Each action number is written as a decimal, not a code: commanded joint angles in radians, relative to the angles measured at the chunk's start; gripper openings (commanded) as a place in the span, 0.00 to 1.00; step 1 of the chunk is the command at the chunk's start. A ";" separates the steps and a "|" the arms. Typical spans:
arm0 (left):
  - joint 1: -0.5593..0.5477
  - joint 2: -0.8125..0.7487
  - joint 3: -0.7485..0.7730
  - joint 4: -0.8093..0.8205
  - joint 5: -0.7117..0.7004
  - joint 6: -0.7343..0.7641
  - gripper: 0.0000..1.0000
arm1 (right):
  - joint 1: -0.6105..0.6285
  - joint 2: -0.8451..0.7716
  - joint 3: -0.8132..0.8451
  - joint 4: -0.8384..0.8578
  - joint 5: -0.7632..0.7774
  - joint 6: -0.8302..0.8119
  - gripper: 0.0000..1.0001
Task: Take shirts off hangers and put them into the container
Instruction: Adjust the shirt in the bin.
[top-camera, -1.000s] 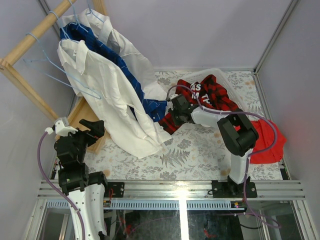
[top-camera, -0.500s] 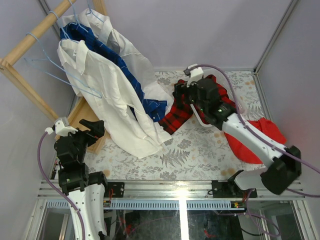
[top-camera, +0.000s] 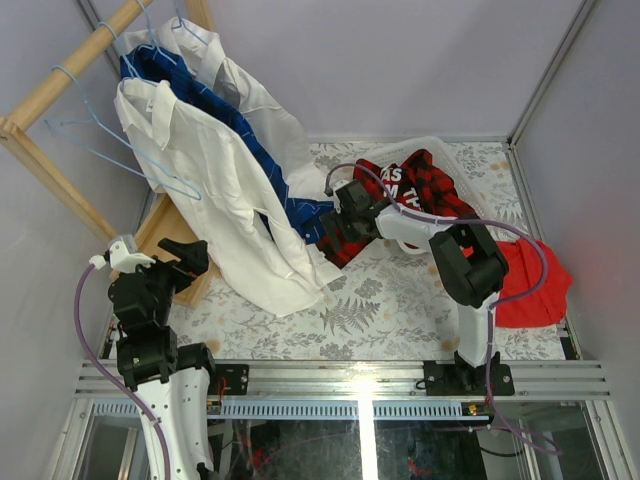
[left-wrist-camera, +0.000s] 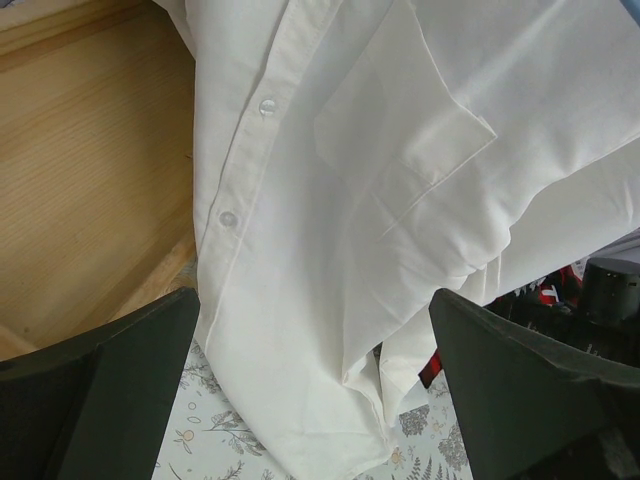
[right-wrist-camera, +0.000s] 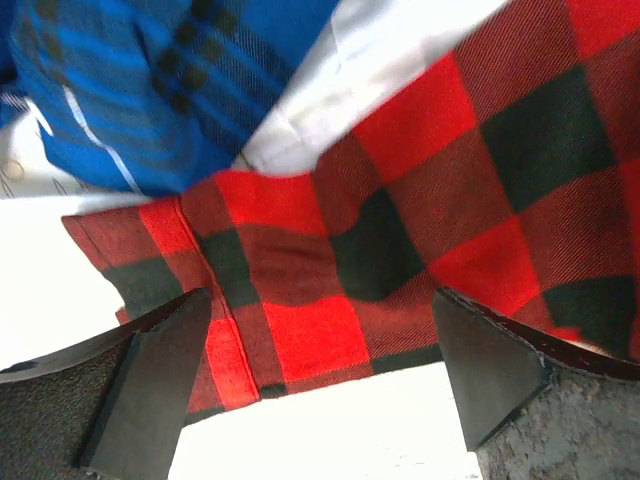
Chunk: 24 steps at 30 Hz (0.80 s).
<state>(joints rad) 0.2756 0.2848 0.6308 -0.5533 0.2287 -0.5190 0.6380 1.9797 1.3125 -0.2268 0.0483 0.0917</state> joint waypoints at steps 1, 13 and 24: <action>-0.001 -0.014 -0.009 0.056 -0.005 -0.006 1.00 | 0.010 0.026 0.073 -0.009 0.043 -0.066 0.99; 0.001 -0.011 -0.009 0.058 0.000 -0.004 1.00 | 0.015 0.008 0.037 -0.083 0.117 -0.008 0.35; 0.010 -0.010 -0.010 0.059 0.002 -0.004 1.00 | 0.015 -0.546 0.004 0.104 0.404 -0.115 0.00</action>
<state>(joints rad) 0.2768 0.2829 0.6308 -0.5529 0.2260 -0.5190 0.6537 1.6260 1.3216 -0.2852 0.2516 0.0669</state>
